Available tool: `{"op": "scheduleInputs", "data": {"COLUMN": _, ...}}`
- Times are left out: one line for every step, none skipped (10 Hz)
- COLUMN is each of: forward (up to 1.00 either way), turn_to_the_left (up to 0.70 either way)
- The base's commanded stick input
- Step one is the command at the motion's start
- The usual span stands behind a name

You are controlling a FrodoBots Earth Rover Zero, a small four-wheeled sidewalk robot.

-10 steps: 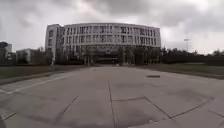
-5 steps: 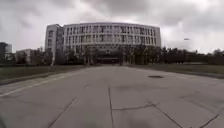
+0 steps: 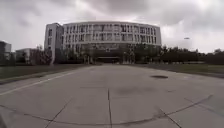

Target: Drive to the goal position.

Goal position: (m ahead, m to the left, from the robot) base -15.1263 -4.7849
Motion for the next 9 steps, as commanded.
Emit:
{"op": "scheduleInputs", "data": {"forward": 0.7, "turn_to_the_left": 0.0}}
{"op": "scheduleInputs", "data": {"forward": 0.7, "turn_to_the_left": 0.0}}
{"op": "scheduleInputs", "data": {"forward": 0.7, "turn_to_the_left": 0.0}}
{"op": "scheduleInputs", "data": {"forward": 0.7, "turn_to_the_left": 0.0}}
{"op": "scheduleInputs", "data": {"forward": 0.7, "turn_to_the_left": 0.0}}
{"op": "scheduleInputs", "data": {"forward": 0.7, "turn_to_the_left": 0.0}}
{"op": "scheduleInputs", "data": {"forward": 0.7, "turn_to_the_left": 0.0}}
{"op": "scheduleInputs", "data": {"forward": 0.7, "turn_to_the_left": 0.0}}
{"op": "scheduleInputs", "data": {"forward": 0.7, "turn_to_the_left": 0.0}}
